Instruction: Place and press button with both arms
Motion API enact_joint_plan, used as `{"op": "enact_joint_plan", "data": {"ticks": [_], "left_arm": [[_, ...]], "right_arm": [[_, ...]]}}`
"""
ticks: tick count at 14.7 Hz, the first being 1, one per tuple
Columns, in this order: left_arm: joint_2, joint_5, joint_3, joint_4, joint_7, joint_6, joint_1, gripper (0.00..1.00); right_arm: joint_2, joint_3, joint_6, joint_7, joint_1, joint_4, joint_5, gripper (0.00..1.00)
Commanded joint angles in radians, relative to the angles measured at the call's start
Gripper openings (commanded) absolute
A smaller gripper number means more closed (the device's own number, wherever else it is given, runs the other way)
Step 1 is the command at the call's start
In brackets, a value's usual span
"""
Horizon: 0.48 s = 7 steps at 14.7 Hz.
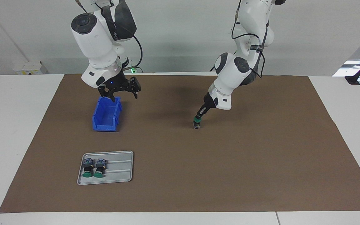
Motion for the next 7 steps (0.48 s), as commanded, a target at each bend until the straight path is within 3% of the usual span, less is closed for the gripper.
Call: {"op": "enact_joint_plan", "data": {"ticks": [1, 7], "left_arm": [[0.0, 0.023, 0.006, -0.019, 0.015, 0.018, -0.005, 0.02], [0.018, 0.023, 0.003, -0.028, 0.032, 0.033, 0.0, 0.02]], "right_arm": [[-0.021, 0.006, 0.018, -0.005, -0.012, -0.031, 0.02, 1.0], [-0.021, 0.006, 0.018, -0.005, -0.012, -0.033, 0.02, 1.0]]}}
